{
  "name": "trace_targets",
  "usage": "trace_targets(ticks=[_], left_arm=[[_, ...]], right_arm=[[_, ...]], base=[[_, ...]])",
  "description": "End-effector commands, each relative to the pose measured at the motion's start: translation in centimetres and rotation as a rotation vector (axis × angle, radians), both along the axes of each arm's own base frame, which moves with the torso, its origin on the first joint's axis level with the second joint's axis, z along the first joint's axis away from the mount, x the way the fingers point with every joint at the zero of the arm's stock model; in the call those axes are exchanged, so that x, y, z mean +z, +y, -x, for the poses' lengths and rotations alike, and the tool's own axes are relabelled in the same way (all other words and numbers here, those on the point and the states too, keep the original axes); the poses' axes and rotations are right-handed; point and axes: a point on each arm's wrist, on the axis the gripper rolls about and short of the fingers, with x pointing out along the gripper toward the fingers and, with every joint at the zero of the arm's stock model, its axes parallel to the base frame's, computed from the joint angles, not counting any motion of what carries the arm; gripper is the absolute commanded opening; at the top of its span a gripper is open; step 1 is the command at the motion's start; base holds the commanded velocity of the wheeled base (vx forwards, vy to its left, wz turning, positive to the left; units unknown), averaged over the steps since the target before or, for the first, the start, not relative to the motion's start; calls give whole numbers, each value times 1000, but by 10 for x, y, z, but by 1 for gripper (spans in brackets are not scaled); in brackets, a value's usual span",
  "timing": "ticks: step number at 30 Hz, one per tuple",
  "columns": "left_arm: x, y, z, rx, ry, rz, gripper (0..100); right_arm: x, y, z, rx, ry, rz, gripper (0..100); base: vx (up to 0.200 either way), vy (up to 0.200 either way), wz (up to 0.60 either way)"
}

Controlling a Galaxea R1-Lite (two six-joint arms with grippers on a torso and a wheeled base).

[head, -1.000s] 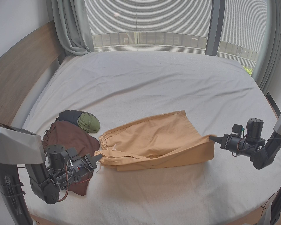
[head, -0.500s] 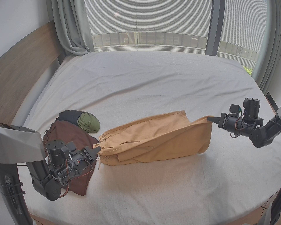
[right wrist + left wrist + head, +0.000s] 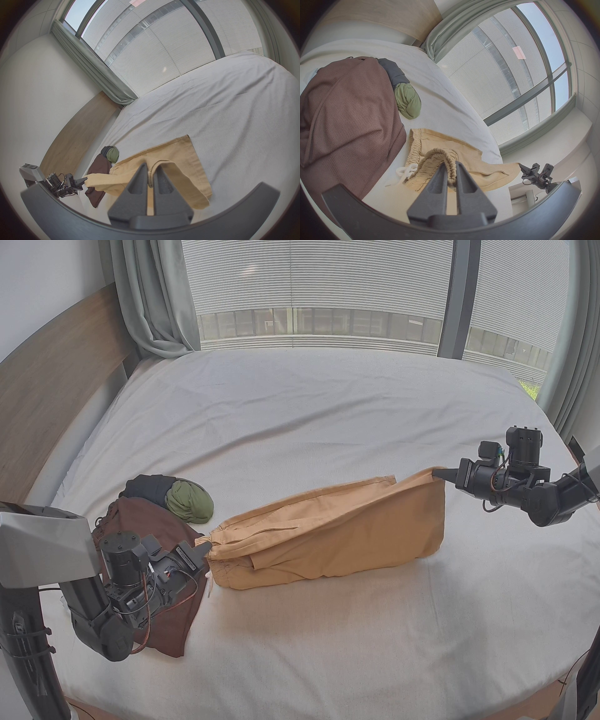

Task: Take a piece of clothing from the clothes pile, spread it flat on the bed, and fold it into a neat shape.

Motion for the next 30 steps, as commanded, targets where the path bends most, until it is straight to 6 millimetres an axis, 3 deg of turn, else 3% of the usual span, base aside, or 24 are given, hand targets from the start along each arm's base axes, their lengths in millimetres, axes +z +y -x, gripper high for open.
trace_targets(ticks=[1,30], left_arm=[[-6,1,-6,20,7,0,0],[-26,6,-47,89,-23,2,0]], right_arm=[[-9,5,-15,11,17,2,0],[-41,13,-73,-61,1,13,0]], base=[[0,0,0],[0,0,0]])
